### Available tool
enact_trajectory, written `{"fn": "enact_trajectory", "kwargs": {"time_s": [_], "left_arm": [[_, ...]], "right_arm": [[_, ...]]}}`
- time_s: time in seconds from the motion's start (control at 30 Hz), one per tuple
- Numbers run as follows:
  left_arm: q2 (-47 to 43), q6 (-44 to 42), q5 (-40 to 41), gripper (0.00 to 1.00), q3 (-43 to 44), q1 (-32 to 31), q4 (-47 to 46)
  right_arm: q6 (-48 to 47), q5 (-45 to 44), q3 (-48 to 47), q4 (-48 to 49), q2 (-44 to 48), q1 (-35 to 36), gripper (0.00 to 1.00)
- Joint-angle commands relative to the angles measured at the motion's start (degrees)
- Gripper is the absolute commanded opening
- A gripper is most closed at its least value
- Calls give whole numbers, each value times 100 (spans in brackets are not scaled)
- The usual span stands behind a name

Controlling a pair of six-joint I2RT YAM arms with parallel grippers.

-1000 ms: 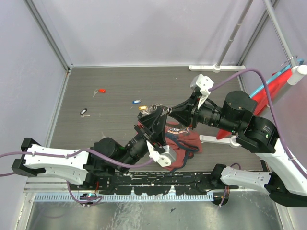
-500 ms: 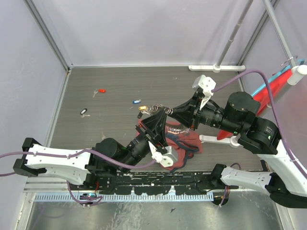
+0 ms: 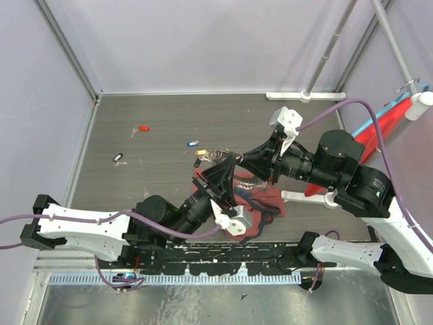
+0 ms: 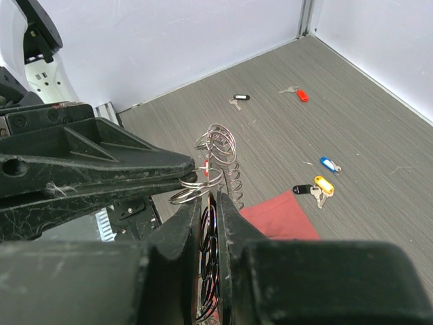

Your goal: Put the keys on the keyring

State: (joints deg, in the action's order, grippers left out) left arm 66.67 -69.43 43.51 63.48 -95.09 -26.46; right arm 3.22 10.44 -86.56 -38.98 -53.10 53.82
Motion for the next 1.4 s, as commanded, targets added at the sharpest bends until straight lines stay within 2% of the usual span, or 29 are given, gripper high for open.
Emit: {"fn": "enact_trajectory", "kwargs": {"time_s": [0.0, 0.17, 0.37, 0.67, 1.1, 1.37], "left_arm": [[90, 45, 141, 0, 146, -23, -289], [39, 341, 307, 0, 266, -19, -89], [-271, 1388, 292, 0, 528, -13, 739], [-561, 2328, 107, 0, 692, 70, 1362], [-723, 3385, -213, 0, 757, 473, 1901], [-798, 3740, -358, 0, 760, 696, 2083]], "right_arm": [[53, 44, -67, 391, 129, -3, 1], [3, -10, -18, 389, 181, -3, 1], [-91, -52, 111, 426, 254, -3, 3], [-115, 1, 174, 495, 290, -4, 5], [-211, 318, 288, 615, 348, -4, 24], [-276, 480, 374, 690, 389, -3, 24]]}}
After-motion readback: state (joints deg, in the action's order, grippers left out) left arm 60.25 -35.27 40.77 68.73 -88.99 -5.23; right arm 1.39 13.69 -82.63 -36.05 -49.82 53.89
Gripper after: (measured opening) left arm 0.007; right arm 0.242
